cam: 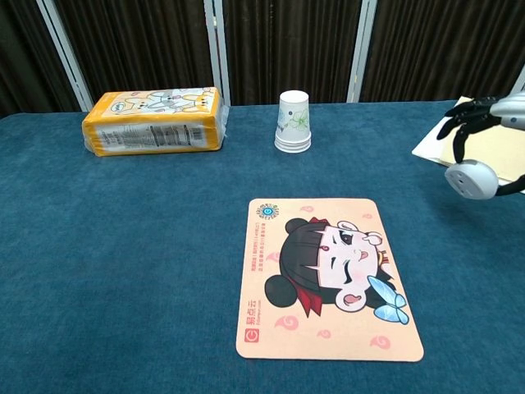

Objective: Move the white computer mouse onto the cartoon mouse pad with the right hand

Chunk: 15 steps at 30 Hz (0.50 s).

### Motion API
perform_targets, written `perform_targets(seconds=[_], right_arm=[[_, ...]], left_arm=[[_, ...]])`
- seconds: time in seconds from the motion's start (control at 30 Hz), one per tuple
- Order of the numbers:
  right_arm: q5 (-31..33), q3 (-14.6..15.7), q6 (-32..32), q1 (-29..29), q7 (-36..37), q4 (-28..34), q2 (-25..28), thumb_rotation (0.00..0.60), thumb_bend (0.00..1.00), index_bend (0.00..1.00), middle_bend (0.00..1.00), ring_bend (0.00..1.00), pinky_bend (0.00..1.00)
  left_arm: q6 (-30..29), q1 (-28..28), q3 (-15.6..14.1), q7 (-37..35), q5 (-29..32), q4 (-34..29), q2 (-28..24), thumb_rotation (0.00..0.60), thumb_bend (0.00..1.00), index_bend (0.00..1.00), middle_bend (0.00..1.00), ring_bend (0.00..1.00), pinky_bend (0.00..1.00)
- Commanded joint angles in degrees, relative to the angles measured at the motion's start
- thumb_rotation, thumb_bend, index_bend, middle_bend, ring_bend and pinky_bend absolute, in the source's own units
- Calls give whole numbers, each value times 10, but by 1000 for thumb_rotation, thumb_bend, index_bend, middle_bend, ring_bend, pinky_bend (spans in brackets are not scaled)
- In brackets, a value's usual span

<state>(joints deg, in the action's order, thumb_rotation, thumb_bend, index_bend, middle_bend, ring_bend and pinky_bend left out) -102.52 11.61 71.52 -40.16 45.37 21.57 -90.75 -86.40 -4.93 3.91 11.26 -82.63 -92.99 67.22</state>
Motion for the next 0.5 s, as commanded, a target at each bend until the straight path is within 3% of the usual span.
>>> perform_targets(seconds=[0.03, 0.5], right_arm=[[-3, -1, 6, -8, -7, 12, 8, 600, 184, 585, 176, 0, 10], [-16, -11, 43, -40, -55, 85, 56, 600, 182, 587, 179, 0, 18]], left_arm=[[0, 0, 0, -1, 0, 0, 0, 600, 238, 0, 0, 0, 0], [-1, 0, 0, -2, -1, 1, 1, 600, 237, 0, 0, 0, 0]])
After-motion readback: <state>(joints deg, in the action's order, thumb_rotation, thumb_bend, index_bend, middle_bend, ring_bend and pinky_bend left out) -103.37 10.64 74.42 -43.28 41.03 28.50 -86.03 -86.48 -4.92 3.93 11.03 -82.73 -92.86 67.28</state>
